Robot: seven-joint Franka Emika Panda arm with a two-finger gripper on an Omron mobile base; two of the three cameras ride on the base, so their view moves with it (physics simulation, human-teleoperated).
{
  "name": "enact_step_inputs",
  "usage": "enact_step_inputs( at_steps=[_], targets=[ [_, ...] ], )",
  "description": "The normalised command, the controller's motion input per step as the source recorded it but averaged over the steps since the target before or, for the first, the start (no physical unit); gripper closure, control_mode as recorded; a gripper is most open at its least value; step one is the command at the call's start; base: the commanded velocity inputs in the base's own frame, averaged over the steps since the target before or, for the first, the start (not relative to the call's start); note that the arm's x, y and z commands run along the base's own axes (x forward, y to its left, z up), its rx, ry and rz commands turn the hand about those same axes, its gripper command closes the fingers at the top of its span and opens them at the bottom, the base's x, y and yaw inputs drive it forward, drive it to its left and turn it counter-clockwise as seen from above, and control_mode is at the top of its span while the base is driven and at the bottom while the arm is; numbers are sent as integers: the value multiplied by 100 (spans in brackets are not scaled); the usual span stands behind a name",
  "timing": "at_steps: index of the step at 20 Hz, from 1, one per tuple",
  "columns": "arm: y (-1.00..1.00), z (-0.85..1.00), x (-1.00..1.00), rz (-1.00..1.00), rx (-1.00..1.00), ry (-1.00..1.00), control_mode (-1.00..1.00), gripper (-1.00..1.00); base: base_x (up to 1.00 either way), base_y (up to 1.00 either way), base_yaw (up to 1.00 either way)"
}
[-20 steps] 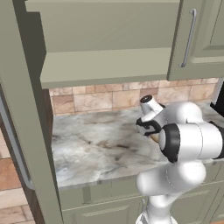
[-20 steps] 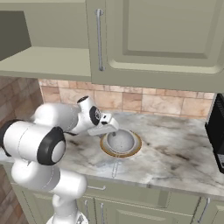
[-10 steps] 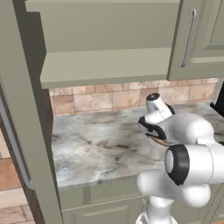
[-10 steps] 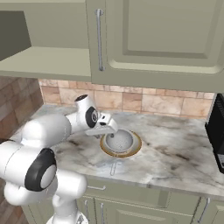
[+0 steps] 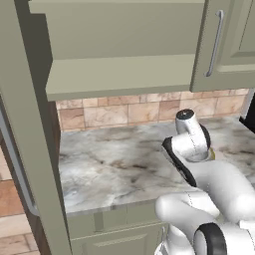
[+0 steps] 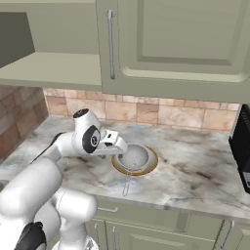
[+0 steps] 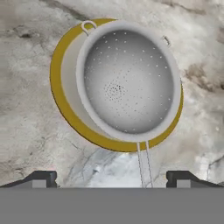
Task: Open the cabinet and setup a tea strainer by placing it in the bowl upright.
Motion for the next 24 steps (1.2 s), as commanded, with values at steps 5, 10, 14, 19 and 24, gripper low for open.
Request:
enact_step_inputs(
  at_steps=[5,10,14,19,24],
  targets=[
    [38,38,-55,6,2,-9,-100,-100,0,0,0],
    [95,46,-21,1,0,1,-100,-100,0,0,0],
    [86,59,-16,0,1,5,-100,-100,0,0,0],
    [47,57,-20,0,8,3,-100,-100,0,0,0],
    [8,18,-11,1,24,4,-100,-100,0,0,0]
  ],
)
